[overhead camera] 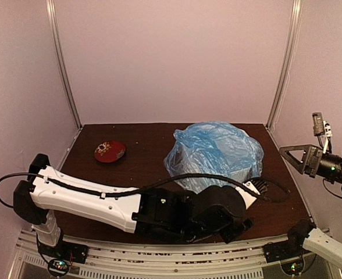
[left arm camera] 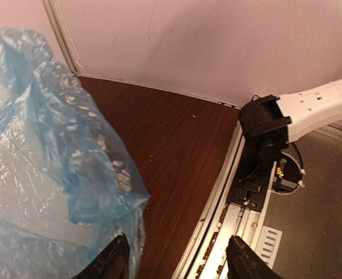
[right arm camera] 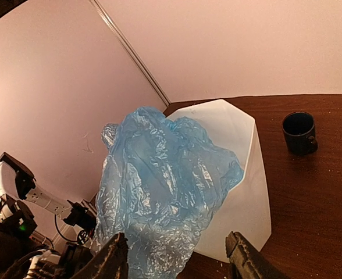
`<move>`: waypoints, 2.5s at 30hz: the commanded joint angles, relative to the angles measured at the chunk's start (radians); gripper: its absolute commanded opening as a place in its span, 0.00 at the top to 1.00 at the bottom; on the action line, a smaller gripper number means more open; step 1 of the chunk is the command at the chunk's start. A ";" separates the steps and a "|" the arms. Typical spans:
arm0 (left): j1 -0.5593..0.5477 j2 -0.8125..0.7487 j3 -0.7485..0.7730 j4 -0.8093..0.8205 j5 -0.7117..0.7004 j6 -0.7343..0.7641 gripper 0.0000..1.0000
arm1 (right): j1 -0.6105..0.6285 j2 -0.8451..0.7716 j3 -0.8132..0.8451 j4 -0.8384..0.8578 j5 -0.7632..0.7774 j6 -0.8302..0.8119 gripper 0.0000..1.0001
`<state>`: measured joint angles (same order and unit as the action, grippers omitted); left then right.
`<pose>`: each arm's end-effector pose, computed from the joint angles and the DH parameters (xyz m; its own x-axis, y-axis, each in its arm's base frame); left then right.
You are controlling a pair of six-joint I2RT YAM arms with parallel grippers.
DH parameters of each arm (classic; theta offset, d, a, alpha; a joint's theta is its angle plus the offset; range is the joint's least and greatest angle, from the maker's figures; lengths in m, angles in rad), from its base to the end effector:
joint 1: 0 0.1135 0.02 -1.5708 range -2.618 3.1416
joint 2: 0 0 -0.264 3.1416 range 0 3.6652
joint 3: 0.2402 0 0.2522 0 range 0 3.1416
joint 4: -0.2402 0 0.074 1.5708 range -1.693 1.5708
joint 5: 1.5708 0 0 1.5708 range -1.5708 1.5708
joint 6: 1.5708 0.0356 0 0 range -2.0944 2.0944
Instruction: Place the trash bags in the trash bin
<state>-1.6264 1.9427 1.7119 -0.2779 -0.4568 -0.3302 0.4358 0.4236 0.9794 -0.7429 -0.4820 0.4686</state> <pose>-0.0099 -0.4608 0.3102 -0.2719 0.3515 -0.8958 0.8767 0.4743 -0.0800 0.0469 0.0401 0.3826 -0.5059 0.2059 -0.8377 -0.6259 0.5806 0.5207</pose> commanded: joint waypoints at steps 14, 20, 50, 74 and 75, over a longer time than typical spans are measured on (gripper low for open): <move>-0.121 -0.783 -0.681 0.172 -0.341 -0.415 0.20 | -0.005 0.179 0.255 -0.064 0.058 -0.113 0.41; 0.176 -0.901 -0.807 0.321 -0.081 -0.383 0.19 | -0.004 0.271 0.273 -0.059 0.163 -0.156 0.42; 0.445 -0.675 -0.780 0.454 0.285 -0.371 0.22 | 1.042 0.775 0.615 -0.329 1.243 0.014 0.37; 0.445 -0.623 -0.799 0.533 0.281 -0.415 0.69 | 0.953 0.800 0.659 -0.527 1.309 0.120 0.58; 0.445 -0.623 -0.799 0.535 0.284 -0.416 0.69 | 0.941 0.788 0.646 -0.505 1.284 0.106 0.60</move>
<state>-1.1801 1.3289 0.9215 0.1772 -0.1764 -0.7399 1.4128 1.2640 1.6627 -1.3048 0.8658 0.6044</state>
